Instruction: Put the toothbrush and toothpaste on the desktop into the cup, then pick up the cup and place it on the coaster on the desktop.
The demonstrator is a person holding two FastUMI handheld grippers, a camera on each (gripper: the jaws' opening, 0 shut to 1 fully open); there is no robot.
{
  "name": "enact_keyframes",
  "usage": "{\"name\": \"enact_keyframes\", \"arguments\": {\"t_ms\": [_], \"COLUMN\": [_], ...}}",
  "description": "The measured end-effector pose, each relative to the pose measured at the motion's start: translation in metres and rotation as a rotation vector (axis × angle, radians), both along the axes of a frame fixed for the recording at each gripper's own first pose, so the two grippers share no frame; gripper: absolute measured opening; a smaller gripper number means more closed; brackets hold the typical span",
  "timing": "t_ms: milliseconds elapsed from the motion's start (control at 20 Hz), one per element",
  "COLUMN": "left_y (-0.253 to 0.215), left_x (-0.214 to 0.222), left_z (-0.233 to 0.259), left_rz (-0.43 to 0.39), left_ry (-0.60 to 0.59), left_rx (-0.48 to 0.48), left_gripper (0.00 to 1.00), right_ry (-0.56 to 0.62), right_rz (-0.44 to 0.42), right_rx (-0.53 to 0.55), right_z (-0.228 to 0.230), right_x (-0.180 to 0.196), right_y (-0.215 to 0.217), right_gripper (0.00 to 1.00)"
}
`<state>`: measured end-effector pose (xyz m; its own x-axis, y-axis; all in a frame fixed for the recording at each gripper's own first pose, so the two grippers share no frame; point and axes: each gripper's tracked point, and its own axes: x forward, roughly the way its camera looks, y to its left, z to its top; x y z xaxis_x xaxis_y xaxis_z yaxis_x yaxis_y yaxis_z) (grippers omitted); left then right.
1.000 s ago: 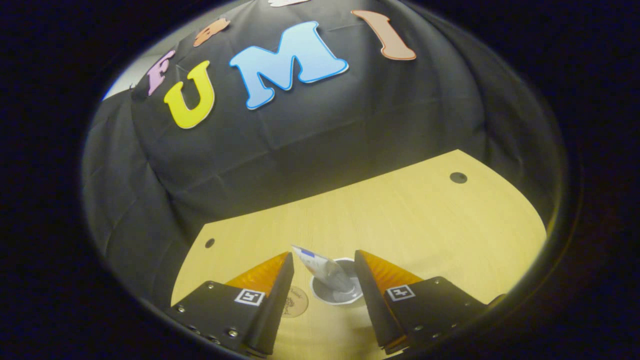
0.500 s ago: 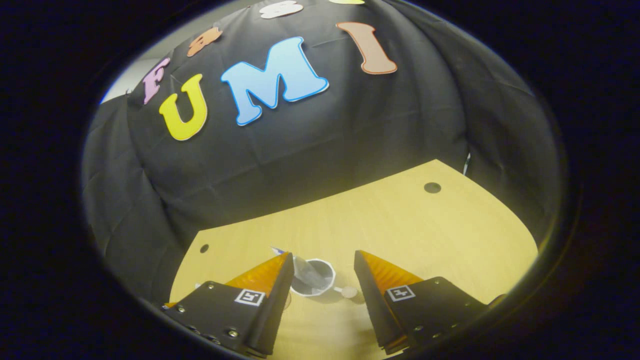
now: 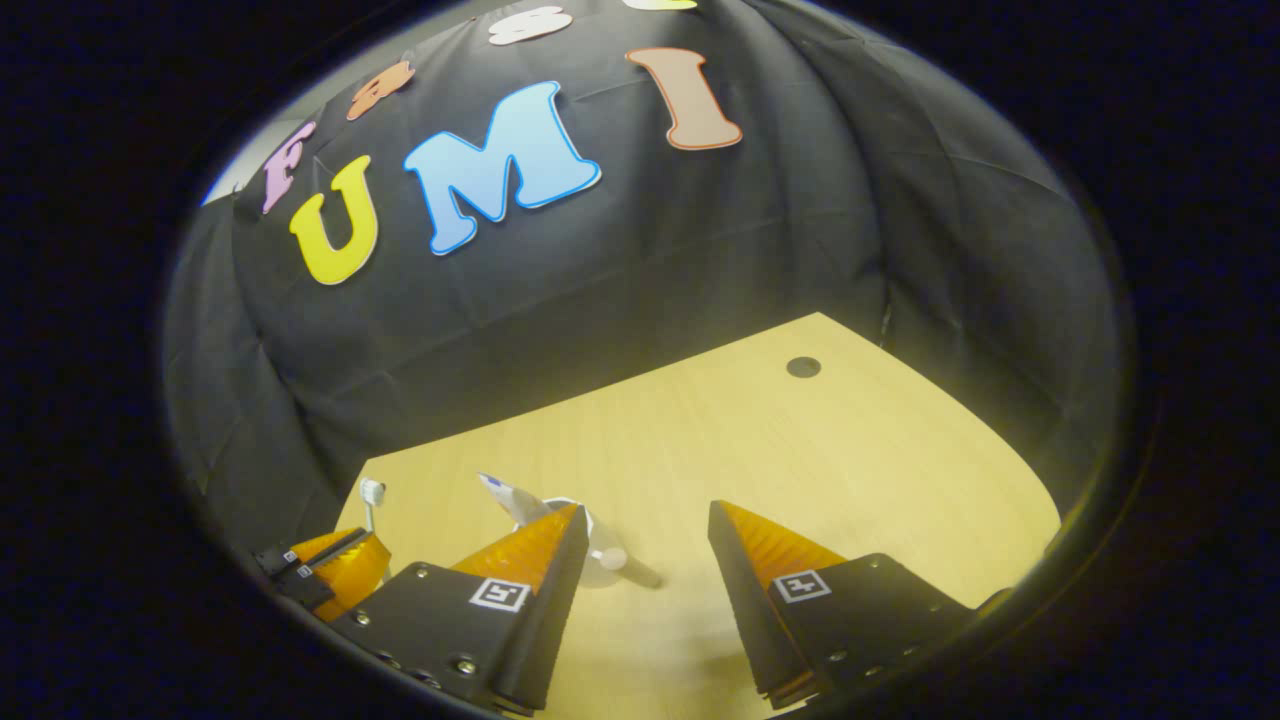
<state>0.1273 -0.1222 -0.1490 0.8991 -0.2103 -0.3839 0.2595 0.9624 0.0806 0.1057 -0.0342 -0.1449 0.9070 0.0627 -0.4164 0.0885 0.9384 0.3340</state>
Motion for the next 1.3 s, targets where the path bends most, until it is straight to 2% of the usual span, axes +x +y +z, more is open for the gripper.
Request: {"name": "enact_keyframes", "arguments": {"t_ms": [300, 900, 1100, 1300], "left_y": [-0.046, -0.122, -0.137, -0.139], "left_x": [0.027, 0.068, 0.087, 0.103], "left_z": [0.016, 0.030, 0.022, 0.013], "left_rz": [-0.087, -0.231, -0.255, -0.244], "left_ry": [-0.063, -0.159, -0.181, -0.207], "left_rx": [-0.003, -0.052, -0.067, -0.065], "left_gripper": [0.08, 0.07, 0.07, 0.08], "right_ry": [0.030, 0.112, 0.143, 0.171], "right_rz": [-0.040, -0.074, -0.091, -0.110], "right_rx": [-0.001, 0.008, 0.002, 0.004], "right_z": [-0.009, -0.034, -0.046, -0.056], "right_x": [-0.007, -0.013, -0.019, -0.024], "right_y": [-0.025, -0.047, -0.057, -0.065], "right_gripper": [0.73, 0.74, 0.74, 0.73]}}
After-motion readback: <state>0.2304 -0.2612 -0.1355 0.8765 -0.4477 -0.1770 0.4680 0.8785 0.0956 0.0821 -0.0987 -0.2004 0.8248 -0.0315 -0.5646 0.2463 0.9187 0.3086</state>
